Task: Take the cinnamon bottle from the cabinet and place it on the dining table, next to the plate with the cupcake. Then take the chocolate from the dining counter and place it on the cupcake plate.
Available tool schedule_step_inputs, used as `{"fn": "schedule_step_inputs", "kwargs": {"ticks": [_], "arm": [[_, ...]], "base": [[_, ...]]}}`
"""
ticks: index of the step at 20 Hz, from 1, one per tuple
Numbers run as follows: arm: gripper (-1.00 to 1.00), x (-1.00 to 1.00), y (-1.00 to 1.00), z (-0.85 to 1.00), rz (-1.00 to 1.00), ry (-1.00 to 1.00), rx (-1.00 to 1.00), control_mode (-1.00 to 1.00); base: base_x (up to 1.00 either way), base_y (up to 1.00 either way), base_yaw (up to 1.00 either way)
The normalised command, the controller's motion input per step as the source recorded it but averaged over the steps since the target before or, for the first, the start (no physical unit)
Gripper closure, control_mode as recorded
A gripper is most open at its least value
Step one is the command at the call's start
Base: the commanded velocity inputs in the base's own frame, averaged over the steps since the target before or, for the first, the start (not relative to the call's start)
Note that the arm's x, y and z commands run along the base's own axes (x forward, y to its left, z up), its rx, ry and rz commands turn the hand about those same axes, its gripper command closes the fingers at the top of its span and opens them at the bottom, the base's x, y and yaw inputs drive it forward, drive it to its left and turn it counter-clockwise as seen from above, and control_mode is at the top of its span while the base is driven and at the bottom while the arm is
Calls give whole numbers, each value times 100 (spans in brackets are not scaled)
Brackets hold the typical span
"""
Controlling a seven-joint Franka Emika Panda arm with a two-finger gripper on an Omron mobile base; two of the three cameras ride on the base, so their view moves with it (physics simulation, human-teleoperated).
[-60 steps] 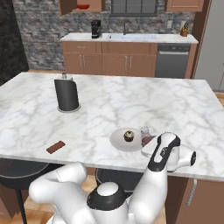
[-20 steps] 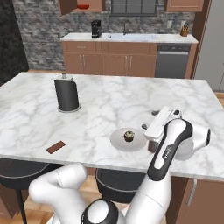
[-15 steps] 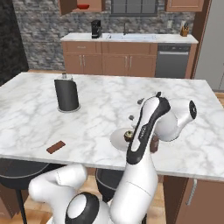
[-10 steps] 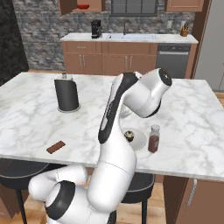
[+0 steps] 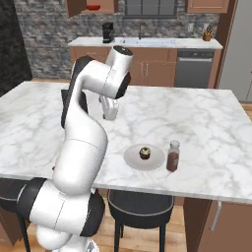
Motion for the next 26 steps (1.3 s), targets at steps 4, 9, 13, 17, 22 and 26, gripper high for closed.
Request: {"fn": "schedule_step_inputs", "kwargs": {"ticks": [4,9,13,17,22,26], "arm": [[-100,-1,100,-65,57,3,-19,-100],[-100,-10,100,-63,46,32,-10,-100],[-100,0,100,-95,33,25,-3,-100],[-100,-13,100,-100,8,20,-4,-100],[-100,-16,63,-96,-3,11,-7,-100],[-100,-29,7,-42,-27,1,-2,-100]], "base": [[0,0,0],[0,0,0],[0,0,0],[0,0,0],[0,0,0],[0,0,0]]}}
